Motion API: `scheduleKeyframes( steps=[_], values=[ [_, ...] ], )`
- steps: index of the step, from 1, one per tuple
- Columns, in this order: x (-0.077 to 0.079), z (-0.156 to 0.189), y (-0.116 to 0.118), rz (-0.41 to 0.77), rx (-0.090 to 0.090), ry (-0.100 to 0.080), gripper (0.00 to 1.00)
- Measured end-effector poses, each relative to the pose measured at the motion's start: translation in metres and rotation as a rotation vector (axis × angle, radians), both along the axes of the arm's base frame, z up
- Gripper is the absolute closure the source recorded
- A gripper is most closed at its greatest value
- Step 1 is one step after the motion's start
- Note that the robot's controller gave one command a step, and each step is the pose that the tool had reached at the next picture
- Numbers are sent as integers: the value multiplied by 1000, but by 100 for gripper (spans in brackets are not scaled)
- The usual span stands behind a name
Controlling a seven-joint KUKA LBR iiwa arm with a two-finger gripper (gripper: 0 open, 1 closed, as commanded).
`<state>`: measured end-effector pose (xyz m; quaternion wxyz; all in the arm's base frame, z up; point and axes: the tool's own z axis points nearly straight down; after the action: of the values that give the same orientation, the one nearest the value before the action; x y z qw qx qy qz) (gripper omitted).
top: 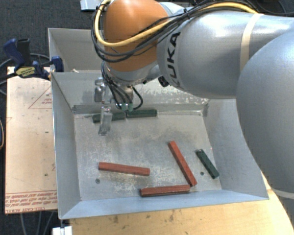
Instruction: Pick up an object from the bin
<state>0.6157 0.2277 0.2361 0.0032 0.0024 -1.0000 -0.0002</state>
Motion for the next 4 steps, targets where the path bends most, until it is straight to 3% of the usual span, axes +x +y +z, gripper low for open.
scheduleKeyframes(
  steps=[1,2,3,4],
  values=[
    [12,-158,-61,68,-2,0,0],
    [-24,-24,-146,504,0,-14,0],
    [-137,-36,-66,440,5,-1,0],
    [-105,-170,-74,268,1,-2,0]
  ],
)
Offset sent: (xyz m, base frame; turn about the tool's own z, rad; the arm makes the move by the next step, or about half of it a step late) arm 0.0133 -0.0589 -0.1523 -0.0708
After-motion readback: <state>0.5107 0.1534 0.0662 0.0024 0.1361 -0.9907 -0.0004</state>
